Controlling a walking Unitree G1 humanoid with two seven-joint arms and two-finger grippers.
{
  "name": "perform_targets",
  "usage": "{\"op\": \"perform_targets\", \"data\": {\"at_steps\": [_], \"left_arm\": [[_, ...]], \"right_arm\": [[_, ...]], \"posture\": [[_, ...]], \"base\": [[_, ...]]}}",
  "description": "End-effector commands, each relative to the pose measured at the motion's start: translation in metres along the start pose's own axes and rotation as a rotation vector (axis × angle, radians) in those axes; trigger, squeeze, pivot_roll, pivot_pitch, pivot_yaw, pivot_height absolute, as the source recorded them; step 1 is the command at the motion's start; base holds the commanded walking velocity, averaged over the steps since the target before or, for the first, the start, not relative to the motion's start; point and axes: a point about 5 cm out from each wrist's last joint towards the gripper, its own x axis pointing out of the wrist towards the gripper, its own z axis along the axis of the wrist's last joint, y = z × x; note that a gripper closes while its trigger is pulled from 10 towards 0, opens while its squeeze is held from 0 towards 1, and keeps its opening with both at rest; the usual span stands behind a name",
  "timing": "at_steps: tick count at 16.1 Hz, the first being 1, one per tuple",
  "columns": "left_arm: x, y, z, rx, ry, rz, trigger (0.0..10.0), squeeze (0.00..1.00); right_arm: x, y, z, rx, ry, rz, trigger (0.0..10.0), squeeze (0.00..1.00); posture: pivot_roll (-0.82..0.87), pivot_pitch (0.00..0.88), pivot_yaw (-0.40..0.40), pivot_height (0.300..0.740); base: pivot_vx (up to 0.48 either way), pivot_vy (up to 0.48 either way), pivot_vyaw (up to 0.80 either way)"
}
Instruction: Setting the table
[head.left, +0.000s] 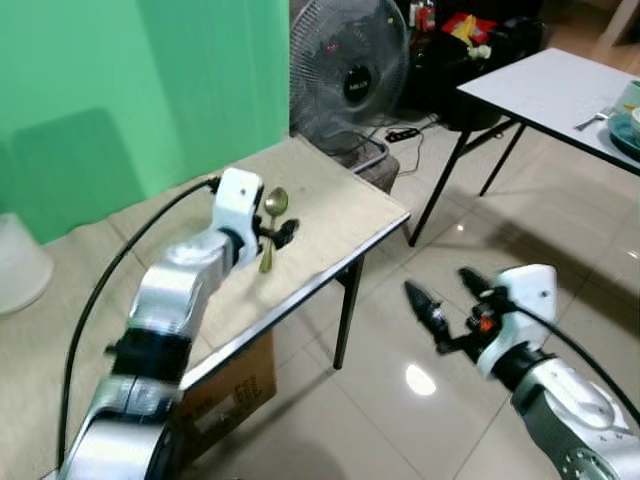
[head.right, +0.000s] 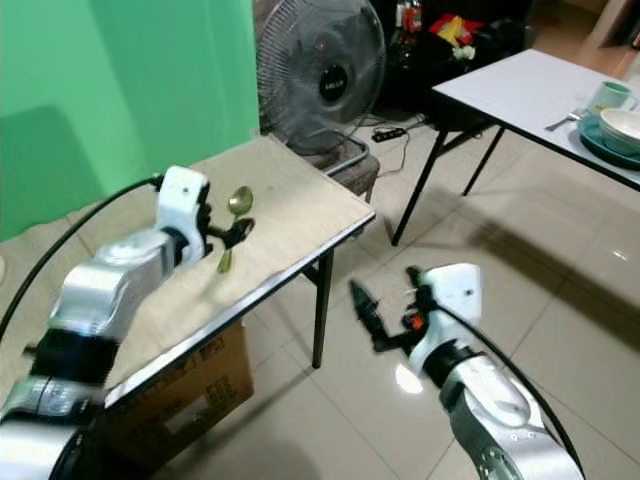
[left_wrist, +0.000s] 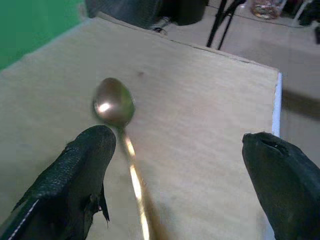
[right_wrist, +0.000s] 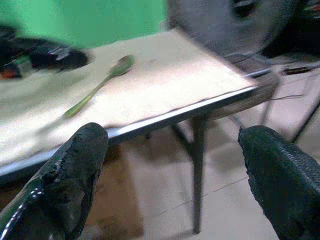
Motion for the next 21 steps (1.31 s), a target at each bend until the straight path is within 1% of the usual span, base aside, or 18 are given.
{"op": "perform_targets", "data": {"at_steps": [1,2,4,6,7,8,9,10,11,12,13,15,17,18,21], "left_arm": [[0.007,-0.002,-0.003,0.0,0.041,-0.031,10.0,0.0],[0.017,-0.001,-0.005,0.018,0.081,-0.026,10.0,0.0],[0.028,-0.001,-0.004,0.002,0.107,-0.02,10.0,0.0],[0.033,0.0,-0.004,0.015,0.128,-0.003,10.0,0.0],[0.037,0.002,-0.003,0.015,0.122,0.02,10.0,0.0],[0.04,0.001,-0.002,0.024,0.122,0.018,4.2,0.0],[0.043,-0.002,-0.004,0.056,0.138,0.005,1.9,0.0],[0.043,-0.002,-0.005,0.069,0.144,0.003,1.9,0.0],[0.045,-0.003,-0.007,0.081,0.149,0.003,0.0,0.0],[0.046,-0.004,-0.01,0.099,0.165,0.01,0.0,0.0],[0.047,-0.003,-0.014,0.1,0.18,0.038,0.0,0.0],[0.047,0.0,-0.016,0.096,0.18,0.07,0.0,0.0],[0.048,0.001,-0.017,0.084,0.181,0.082,0.0,0.0],[0.048,0.001,-0.019,0.063,0.184,0.074,0.0,0.0],[0.048,0.001,-0.021,0.042,0.182,0.079,0.0,0.0]], "right_arm": [[-0.001,0.005,-0.001,-0.014,0.033,0.07,10.0,1.0],[-0.003,0.007,0.0,-0.033,0.056,0.122,10.0,1.0],[-0.004,0.006,0.002,-0.047,0.065,0.142,10.0,1.0],[-0.005,0.006,0.002,-0.067,0.073,0.144,10.0,1.0],[-0.006,0.007,0.003,-0.08,0.078,0.149,10.0,0.85],[-0.007,0.008,0.003,-0.095,0.083,0.157,10.0,0.0],[-0.009,0.008,0.003,-0.106,0.089,0.161,10.0,0.0],[-0.009,0.007,0.003,-0.108,0.091,0.161,10.0,0.0],[-0.009,0.007,0.003,-0.113,0.092,0.16,10.0,0.0],[-0.01,0.007,0.004,-0.117,0.093,0.16,10.0,0.0],[-0.01,0.008,0.003,-0.121,0.095,0.166,10.0,0.0],[-0.011,0.01,0.003,-0.122,0.099,0.181,10.0,0.0],[-0.012,0.013,0.0,-0.124,0.112,0.208,10.0,0.0],[-0.012,0.014,-0.001,-0.126,0.116,0.21,10.0,0.0],[-0.013,0.014,-0.001,-0.123,0.113,0.207,10.0,0.0]], "posture": [[-0.17,0.0,-0.03,0.74],[-0.18,0.0,-0.026,0.74],[-0.19,0.0,-0.022,0.74],[-0.2,0.0,-0.019,0.74],[-0.2,0.0,-0.017,0.74],[-0.21,0.0,-0.014,0.74],[-0.22,0.0,-0.011,0.74],[-0.22,0.0,-0.011,0.74],[-0.22,0.0,-0.009,0.74],[-0.22,0.0,-0.007,0.74],[-0.22,0.0,-0.006,0.74],[-0.23,0.0,-0.005,0.74],[-0.23,0.0,-0.005,0.74],[-0.23,0.0,-0.005,0.74],[-0.23,0.0,-0.003,0.74]], "base": [[0.0,0.0,0.0],[0.0,0.0,0.0],[0.0,0.0,0.0],[0.0,0.0,0.0],[0.0,0.0,0.0],[0.0,0.0,0.0],[0.0,0.0,0.0],[0.0,0.0,0.0],[0.0,0.0,0.0],[0.0,0.0,0.0],[0.0,0.0,0.0],[0.0,0.0,0.0],[0.0,0.0,0.0],[0.0,0.0,0.0],[0.0,0.0,0.0]]}}
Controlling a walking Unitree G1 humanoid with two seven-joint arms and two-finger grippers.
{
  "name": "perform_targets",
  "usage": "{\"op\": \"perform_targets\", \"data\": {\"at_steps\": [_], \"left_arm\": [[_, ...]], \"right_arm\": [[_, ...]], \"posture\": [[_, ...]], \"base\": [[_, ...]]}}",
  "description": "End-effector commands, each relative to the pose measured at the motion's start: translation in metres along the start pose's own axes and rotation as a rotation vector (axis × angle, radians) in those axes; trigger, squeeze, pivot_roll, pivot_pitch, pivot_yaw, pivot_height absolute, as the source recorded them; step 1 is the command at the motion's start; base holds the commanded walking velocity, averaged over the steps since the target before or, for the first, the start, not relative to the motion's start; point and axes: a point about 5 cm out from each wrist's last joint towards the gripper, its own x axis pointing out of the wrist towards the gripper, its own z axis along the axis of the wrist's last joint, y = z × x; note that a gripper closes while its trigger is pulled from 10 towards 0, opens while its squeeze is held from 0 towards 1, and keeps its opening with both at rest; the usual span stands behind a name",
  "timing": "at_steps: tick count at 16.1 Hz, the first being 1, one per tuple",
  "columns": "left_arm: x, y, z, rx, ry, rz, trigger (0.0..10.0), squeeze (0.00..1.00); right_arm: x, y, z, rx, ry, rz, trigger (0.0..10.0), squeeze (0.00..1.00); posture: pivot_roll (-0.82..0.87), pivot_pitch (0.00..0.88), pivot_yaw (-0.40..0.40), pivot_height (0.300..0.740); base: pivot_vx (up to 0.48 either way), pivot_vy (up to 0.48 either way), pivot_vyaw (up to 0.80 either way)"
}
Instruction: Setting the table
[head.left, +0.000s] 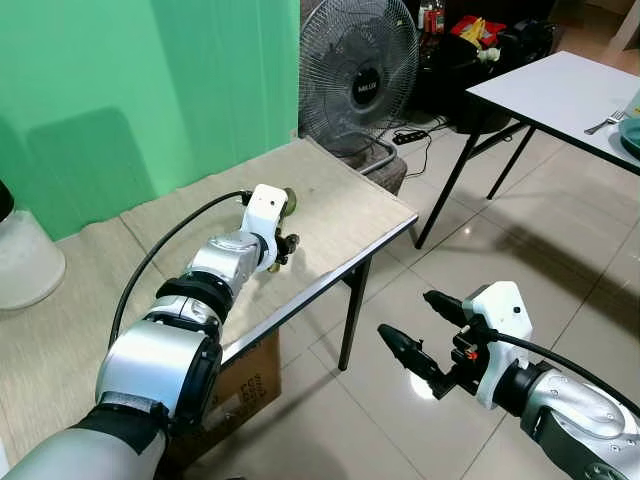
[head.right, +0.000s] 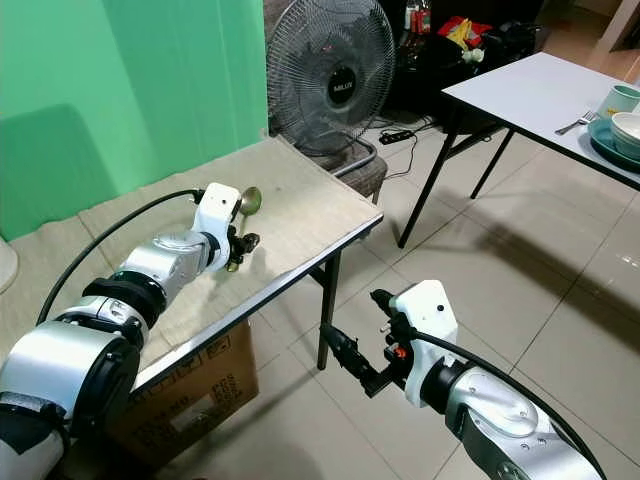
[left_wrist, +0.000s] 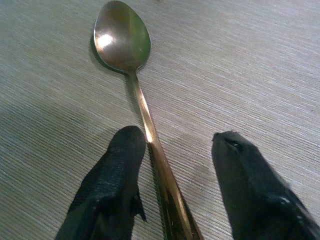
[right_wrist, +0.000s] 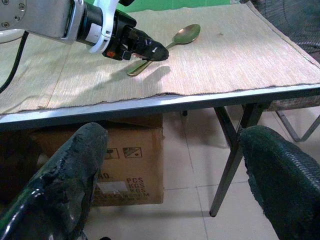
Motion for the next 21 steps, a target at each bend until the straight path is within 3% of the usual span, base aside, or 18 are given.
{"op": "perform_targets", "data": {"at_steps": [1,16,21], "left_arm": [[0.0,-0.002,0.009,0.003,-0.022,0.002,0.0,0.0],[0.001,0.0,-0.009,0.039,0.049,0.008,0.0,0.0],[0.0,0.003,-0.006,0.027,0.027,0.031,0.0,0.0]], "right_arm": [[-0.002,0.002,0.002,-0.018,0.001,0.004,10.0,0.0],[-0.002,0.001,0.002,-0.036,-0.007,-0.019,10.0,0.0],[-0.003,0.0,0.001,-0.039,-0.012,-0.037,10.0,0.0]], "posture": [[-0.23,0.0,-0.003,0.74],[-0.23,0.0,0.003,0.74],[-0.23,0.0,0.003,0.74]], "base": [[0.0,0.0,0.0],[0.0,0.0,0.0],[0.0,0.0,0.0]]}}
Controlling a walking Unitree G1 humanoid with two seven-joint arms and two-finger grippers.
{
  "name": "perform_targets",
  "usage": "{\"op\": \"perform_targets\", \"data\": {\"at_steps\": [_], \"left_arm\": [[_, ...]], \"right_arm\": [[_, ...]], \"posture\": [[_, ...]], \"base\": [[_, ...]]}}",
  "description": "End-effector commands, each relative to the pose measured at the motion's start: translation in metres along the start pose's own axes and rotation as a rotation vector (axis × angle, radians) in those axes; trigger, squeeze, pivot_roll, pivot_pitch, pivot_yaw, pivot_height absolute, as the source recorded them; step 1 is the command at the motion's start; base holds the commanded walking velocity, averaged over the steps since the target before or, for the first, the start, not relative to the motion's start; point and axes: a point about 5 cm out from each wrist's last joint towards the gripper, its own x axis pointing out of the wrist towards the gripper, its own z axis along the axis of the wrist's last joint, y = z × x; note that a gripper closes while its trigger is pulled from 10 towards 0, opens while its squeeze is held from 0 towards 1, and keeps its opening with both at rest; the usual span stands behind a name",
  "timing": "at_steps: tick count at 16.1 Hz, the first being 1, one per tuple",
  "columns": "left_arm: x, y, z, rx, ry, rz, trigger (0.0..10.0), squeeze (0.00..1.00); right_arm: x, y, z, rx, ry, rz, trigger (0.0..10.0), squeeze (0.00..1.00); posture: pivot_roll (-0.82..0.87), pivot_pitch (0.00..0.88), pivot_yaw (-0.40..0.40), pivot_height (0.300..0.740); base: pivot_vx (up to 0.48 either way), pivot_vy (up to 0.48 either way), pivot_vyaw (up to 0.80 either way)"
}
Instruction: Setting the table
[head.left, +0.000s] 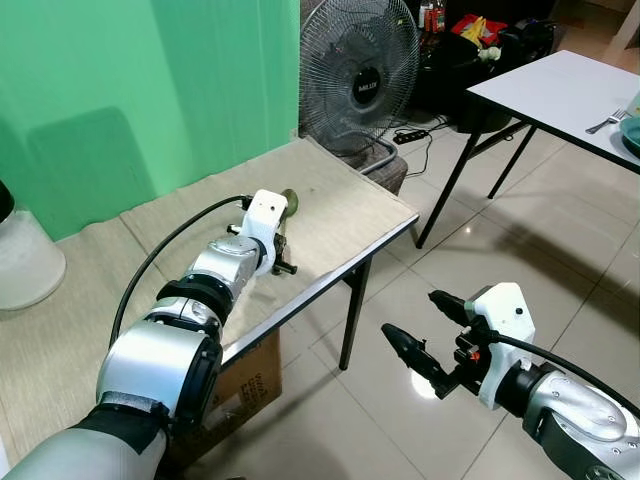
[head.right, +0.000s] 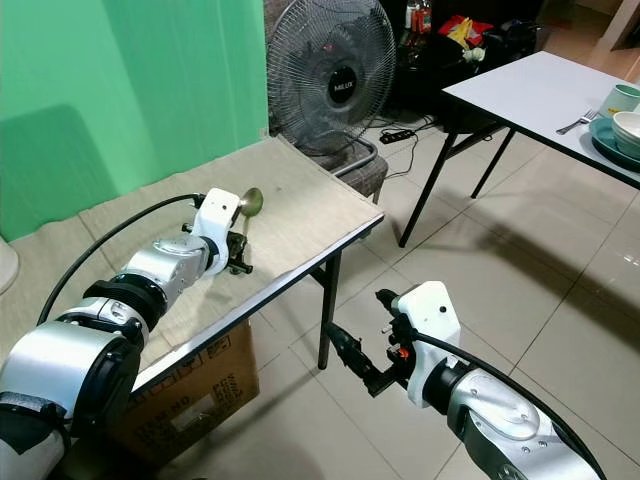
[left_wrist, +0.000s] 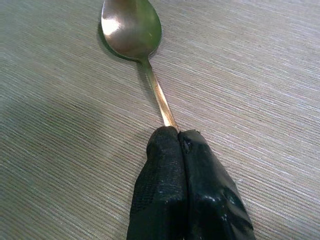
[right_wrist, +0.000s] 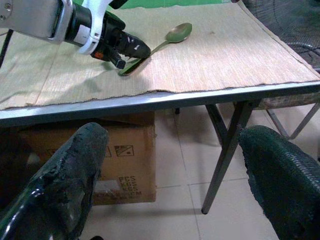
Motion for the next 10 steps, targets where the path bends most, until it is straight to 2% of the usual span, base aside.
{"op": "perform_targets", "data": {"at_steps": [1,4,5,6,10], "left_arm": [[-0.001,0.003,0.001,-0.002,-0.006,0.017,0.0,0.0],[-0.003,0.008,0.011,0.005,-0.057,0.029,0.0,0.0],[-0.003,0.007,0.017,0.034,-0.091,0.026,6.7,0.34],[-0.004,0.005,0.024,0.022,-0.134,0.002,10.0,1.0],[-0.003,-0.002,0.033,-0.015,-0.181,-0.032,10.0,1.0]], "right_arm": [[-0.001,0.001,0.003,-0.018,-0.019,-0.006,10.0,0.0],[-0.002,-0.001,0.004,-0.013,-0.029,-0.023,10.0,0.0],[-0.002,-0.002,0.004,-0.013,-0.029,-0.025,10.0,0.0],[-0.002,-0.001,0.004,-0.015,-0.029,-0.028,10.0,0.0],[-0.001,-0.003,0.004,0.001,-0.048,-0.07,10.0,0.0]], "posture": [[-0.23,0.0,0.003,0.74],[-0.23,0.0,0.002,0.74],[-0.23,0.0,0.002,0.74],[-0.23,0.0,0.003,0.74],[-0.25,0.0,0.008,0.74]], "base": [[0.0,0.0,0.0],[0.0,0.0,0.0],[0.0,0.0,0.0],[0.0,0.0,0.0],[0.0,0.0,0.0]]}}
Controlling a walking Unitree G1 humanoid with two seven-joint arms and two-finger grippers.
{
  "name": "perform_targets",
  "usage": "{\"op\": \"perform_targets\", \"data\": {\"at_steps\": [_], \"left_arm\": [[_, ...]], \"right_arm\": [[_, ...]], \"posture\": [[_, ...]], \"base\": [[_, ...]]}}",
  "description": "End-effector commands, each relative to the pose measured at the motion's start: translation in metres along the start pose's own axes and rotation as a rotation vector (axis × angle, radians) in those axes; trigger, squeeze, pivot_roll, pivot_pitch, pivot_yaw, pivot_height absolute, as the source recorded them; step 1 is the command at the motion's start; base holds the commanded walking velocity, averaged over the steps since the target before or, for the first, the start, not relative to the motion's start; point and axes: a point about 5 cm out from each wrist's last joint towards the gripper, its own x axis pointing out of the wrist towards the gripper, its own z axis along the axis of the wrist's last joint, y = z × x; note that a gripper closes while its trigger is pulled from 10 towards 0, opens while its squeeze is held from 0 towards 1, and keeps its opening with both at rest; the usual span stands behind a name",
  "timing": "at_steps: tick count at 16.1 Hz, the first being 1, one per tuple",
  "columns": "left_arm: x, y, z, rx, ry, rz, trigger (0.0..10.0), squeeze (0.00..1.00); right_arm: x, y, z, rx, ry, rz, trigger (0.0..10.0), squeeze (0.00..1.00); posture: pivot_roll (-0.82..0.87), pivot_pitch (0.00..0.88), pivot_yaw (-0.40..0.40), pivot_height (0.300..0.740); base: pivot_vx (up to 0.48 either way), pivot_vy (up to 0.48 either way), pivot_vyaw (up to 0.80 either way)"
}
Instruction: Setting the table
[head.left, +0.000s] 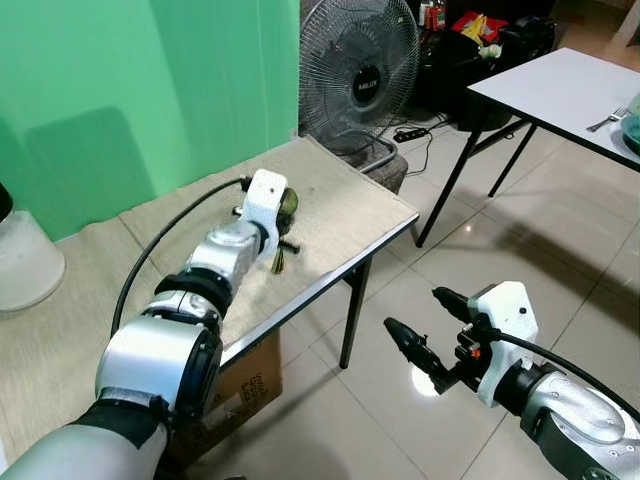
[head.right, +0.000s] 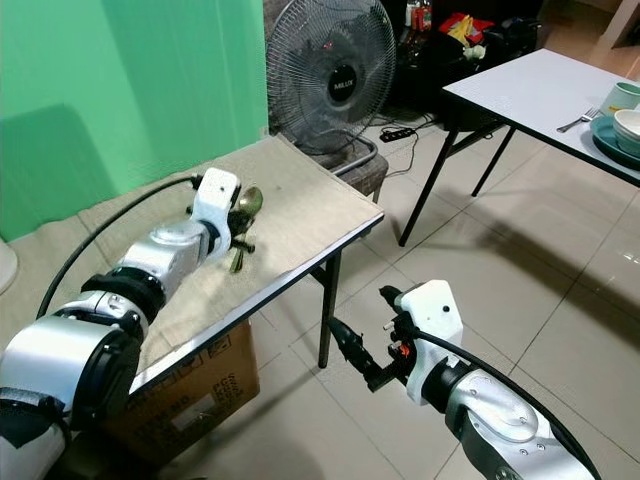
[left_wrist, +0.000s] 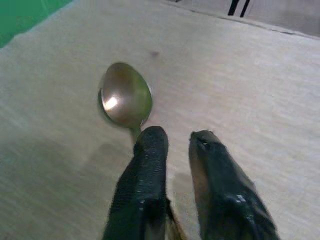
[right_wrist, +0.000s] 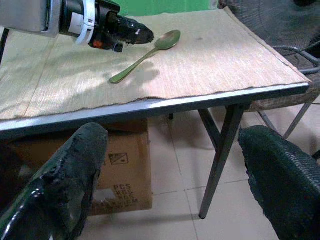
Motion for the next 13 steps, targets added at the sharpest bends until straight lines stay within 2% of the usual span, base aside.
{"op": "perform_targets", "data": {"at_steps": [1,7,10,13], "left_arm": [[0.001,-0.001,0.009,0.001,-0.025,0.02,10.0,1.0],[0.002,-0.003,0.008,-0.006,0.004,0.061,10.0,1.0],[0.003,-0.005,0.002,-0.038,0.015,0.061,10.0,1.0],[0.002,-0.002,0.003,-0.024,0.005,0.105,10.0,1.0]], "right_arm": [[-0.001,-0.004,0.005,-0.019,-0.027,-0.036,10.0,0.0],[-0.011,0.003,0.002,-0.044,0.027,0.033,10.0,0.0],[-0.015,0.002,0.005,-0.046,0.031,0.023,10.0,0.0],[-0.021,0.005,0.005,-0.044,0.038,0.021,10.0,0.0]], "posture": [[-0.26,0.0,0.009,0.74],[-0.32,0.0,0.013,0.74],[-0.34,0.0,0.003,0.74],[-0.36,0.0,-0.002,0.74]], "base": [[0.0,0.0,0.0],[0.0,0.0,0.0],[0.0,0.0,0.0],[0.0,0.0,0.0]]}}
